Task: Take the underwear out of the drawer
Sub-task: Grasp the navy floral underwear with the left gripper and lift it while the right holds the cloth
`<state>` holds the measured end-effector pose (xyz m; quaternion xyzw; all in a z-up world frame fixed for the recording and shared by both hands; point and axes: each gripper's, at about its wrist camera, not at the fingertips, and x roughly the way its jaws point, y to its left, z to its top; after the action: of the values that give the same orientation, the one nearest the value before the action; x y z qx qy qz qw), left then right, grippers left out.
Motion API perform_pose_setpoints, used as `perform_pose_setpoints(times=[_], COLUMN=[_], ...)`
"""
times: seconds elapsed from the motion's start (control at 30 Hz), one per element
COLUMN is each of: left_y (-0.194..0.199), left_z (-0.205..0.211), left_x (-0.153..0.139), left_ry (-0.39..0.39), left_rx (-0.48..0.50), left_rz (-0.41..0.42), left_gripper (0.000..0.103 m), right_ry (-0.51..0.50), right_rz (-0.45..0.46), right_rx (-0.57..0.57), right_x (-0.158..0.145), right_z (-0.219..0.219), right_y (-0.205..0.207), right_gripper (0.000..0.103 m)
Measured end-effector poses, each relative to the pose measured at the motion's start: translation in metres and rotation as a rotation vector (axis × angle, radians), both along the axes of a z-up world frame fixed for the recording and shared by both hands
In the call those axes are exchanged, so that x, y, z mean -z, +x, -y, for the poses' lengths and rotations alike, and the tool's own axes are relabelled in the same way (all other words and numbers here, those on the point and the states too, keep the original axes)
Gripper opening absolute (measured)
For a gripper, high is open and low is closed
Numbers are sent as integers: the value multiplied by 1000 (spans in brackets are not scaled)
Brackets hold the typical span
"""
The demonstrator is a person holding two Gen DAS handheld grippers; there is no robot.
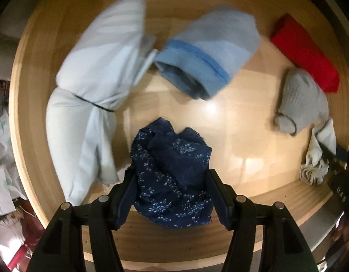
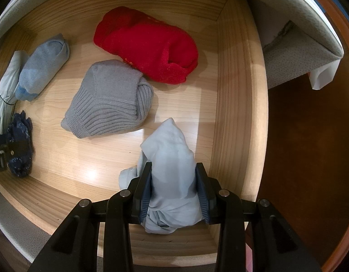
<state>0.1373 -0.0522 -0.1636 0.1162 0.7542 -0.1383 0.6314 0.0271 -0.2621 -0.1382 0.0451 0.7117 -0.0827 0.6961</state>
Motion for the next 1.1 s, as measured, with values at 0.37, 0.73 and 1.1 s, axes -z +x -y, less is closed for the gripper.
perform_pose_setpoints(times=[0.37, 0.73, 1.1], left_y=[-11, -5, -7], left_z=[5, 0, 7], left_x=[14, -11, -35], left_ry=[-27, -59, -68], left_rx=[103, 75, 61], left_rz=[-63, -4, 73], left_gripper=[69, 35, 19], right_ry=[15, 35, 33], right_rz=[6, 17, 17], right_rx=[1, 7, 5], right_x=[0, -2, -2], right_z=[0, 3, 3], right_y=[-1, -2, -3], right_gripper=[35, 35, 36])
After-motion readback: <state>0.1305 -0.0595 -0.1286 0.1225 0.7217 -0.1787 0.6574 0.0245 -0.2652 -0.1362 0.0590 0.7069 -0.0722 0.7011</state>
